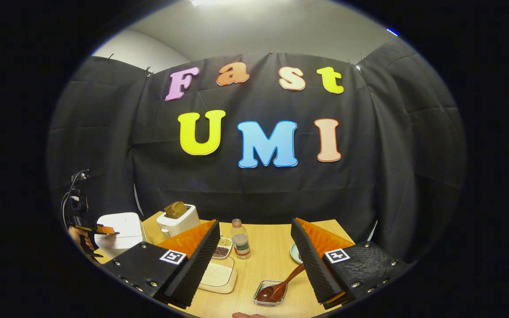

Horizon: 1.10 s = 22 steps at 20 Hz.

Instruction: Close the left gripper, press the button to open the rice cooker; take a wooden spoon from the chopstick holder with the right hand, scoop a spoonful of rice and pour it into the rice cooker, then put the wooden spoon back into the chopstick holder.

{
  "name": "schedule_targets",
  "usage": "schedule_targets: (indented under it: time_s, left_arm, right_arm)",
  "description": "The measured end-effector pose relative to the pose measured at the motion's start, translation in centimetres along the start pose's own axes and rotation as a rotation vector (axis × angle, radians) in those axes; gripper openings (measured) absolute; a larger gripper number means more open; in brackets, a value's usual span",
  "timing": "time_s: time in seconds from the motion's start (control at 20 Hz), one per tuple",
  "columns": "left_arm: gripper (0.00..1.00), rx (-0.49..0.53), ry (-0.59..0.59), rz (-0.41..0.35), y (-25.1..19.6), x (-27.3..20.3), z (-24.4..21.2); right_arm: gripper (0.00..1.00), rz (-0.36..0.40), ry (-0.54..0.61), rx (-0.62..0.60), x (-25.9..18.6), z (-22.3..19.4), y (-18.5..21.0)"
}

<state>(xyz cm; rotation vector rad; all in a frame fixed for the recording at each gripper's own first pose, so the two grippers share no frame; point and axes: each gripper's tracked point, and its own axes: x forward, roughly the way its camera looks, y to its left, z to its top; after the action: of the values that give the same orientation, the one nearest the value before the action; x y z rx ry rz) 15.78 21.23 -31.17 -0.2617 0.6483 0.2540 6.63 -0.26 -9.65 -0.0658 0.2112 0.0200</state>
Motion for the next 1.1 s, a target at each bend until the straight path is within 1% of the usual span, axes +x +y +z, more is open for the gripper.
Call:
schedule_targets:
  time_s: [0.1,0.2,0.3,0.45,0.55,0.65,0.75,0.85,0.9,0.95,1.05,1.1]
  left_arm:
    - [0.08,-0.001,-0.003,0.001,0.0,0.2,0.1]
    - [0.09,-0.018,0.034,-0.002,-0.3,0.1,-0.4]
    - [0.08,-0.002,-0.008,0.01,-0.3,-0.4,0.8]
    - [0.09,0.009,-0.127,0.044,-0.4,-2.1,4.7]
    - [0.09,0.044,-0.215,0.074,-0.1,-3.6,7.8]
    - [0.09,0.088,-0.278,0.115,0.1,-5.2,10.4]
    - [0.09,0.106,-0.35,0.145,0.1,-7.6,13.6]
    - [0.1,0.098,-0.429,0.133,-0.8,-10.4,16.1]
    - [0.09,0.098,-0.466,0.116,-1.5,-12.0,17.3]
    - [0.17,0.104,-0.503,0.097,-2.3,-13.7,18.1]
    - [0.69,0.115,-0.564,0.052,-3.8,-16.6,19.3]
    - [0.96,0.13,-0.597,0.043,-4.4,-18.4,19.3]
  right_arm:
    - [0.98,-0.012,0.009,0.012,0.1,-0.2,-0.5]
    - [0.98,-0.019,0.008,0.025,0.2,-0.1,-0.9]
    - [0.98,-0.025,0.004,0.029,0.3,0.0,-1.1]
    - [0.98,-0.02,-0.013,0.024,0.2,0.7,-1.2]
    - [0.98,-0.017,-0.026,0.027,0.2,1.2,-1.3]
    - [0.98,-0.013,-0.037,0.031,0.2,1.6,-1.2]
    - [0.98,-0.013,-0.05,0.031,0.1,2.2,-1.2]
    - [0.98,-0.017,-0.066,0.029,-0.1,2.7,-1.4]
    - [0.98,-0.019,-0.072,0.03,-0.2,2.9,-1.5]
    - [0.98,-0.023,-0.076,0.029,-0.2,3.1,-1.5]
    - [0.98,-0.028,-0.08,0.028,-0.3,3.4,-1.4]
    - [0.98,-0.032,-0.086,0.023,-0.4,3.5,-1.3]
